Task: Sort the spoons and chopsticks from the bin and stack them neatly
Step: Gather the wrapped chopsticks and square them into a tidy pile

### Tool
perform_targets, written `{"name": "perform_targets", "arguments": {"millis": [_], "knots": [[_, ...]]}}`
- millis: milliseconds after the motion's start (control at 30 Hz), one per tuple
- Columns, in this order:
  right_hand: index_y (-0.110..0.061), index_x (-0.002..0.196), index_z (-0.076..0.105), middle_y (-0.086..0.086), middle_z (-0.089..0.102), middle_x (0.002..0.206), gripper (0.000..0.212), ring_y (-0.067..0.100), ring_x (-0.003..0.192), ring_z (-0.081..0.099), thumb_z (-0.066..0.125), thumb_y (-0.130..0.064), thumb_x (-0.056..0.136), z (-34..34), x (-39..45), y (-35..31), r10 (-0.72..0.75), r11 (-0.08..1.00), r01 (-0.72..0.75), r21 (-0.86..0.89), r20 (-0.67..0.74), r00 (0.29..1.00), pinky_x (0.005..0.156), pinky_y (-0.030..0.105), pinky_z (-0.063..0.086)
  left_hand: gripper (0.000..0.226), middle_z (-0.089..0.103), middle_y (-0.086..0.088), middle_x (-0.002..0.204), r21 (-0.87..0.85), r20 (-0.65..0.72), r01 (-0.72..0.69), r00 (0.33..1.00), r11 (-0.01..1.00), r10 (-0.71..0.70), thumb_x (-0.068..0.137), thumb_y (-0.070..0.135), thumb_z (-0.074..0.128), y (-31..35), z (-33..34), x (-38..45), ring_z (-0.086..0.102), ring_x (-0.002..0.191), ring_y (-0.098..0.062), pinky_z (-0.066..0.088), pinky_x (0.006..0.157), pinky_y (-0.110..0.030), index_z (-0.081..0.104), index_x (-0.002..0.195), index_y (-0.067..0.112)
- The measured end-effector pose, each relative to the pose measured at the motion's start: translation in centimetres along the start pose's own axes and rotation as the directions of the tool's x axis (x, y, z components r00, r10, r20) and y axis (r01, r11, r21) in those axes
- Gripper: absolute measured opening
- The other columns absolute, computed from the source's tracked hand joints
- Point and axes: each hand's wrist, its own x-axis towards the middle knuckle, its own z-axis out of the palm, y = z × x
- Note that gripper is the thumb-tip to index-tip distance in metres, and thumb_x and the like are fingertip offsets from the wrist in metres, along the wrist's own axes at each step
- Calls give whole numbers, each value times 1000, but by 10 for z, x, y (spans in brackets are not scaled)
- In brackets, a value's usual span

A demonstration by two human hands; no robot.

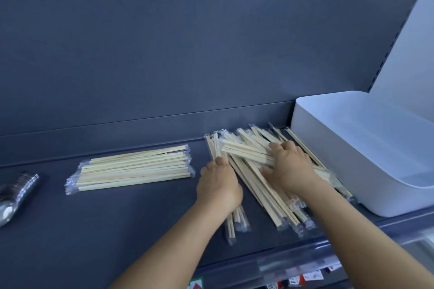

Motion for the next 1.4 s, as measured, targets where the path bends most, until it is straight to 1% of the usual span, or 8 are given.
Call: {"name": "perform_targets", "arguments": {"millis": [267,600,733,833,933,1100,1267,1400], "knots": [[-19,109,61,7,56,110,24,28,102,54,48,-16,89,-1,10,0,-191,979,201,41,-172,966,86,32,40,50,49,-14,127,35,-34,96,995,995,-95,86,0,54,2,-1,4,55,112,-32,40,71,-33,34,132,0],[-12,76,39,6,55,74,18,26,67,50,41,-14,94,-40,11,-35,-208,935,257,242,-211,955,55,29,28,26,55,-3,81,-608,-240,-160,971,777,11,98,18,34,-6,-23,5,51,66,-18,40,57,-36,45,120,12],[-14,77,54,-1,56,67,20,14,60,51,41,-20,92,-52,-3,-73,-175,626,161,763,-64,982,55,29,40,26,62,-5,93,-757,-321,-297,945,581,65,97,17,36,1,-35,-2,59,76,-16,50,72,-42,53,113,28],[-16,89,54,3,63,81,15,16,78,60,41,-22,95,-51,-13,-99,-186,223,-13,975,56,981,74,33,50,22,47,-7,102,-725,-416,-346,909,595,22,98,19,36,-3,-37,-9,56,85,-14,48,72,-20,56,108,21],[-25,101,55,5,69,93,14,15,87,67,43,-17,97,-49,-20,-117,-249,6,-85,996,83,965,81,28,53,26,38,-4,103,-696,-421,-312,907,647,-16,99,23,39,-21,-43,-16,51,101,-23,47,90,-33,56,115,11],[-12,100,52,-7,57,64,10,1,57,55,44,-8,98,-52,-30,-144,-331,24,159,987,-143,933,57,13,46,60,30,4,119,-617,-536,-420,843,665,34,91,30,48,-67,-89,-29,37,123,-14,34,107,-36,26,146,21],[-16,88,54,-10,58,70,14,4,70,55,46,-11,99,-43,-45,-175,-533,83,277,957,-192,824,70,18,47,49,66,5,109,-811,-320,-444,881,381,347,81,30,63,-99,-149,-37,59,64,-16,44,51,-37,47,127,23],[-12,104,60,0,69,95,16,10,94,63,53,-23,95,-25,-57,-188,-595,136,195,971,-77,800,89,30,50,28,73,2,96,-814,-268,-409,895,413,358,83,17,68,-117,-148,-44,65,66,-10,49,51,-21,58,109,21]]}}
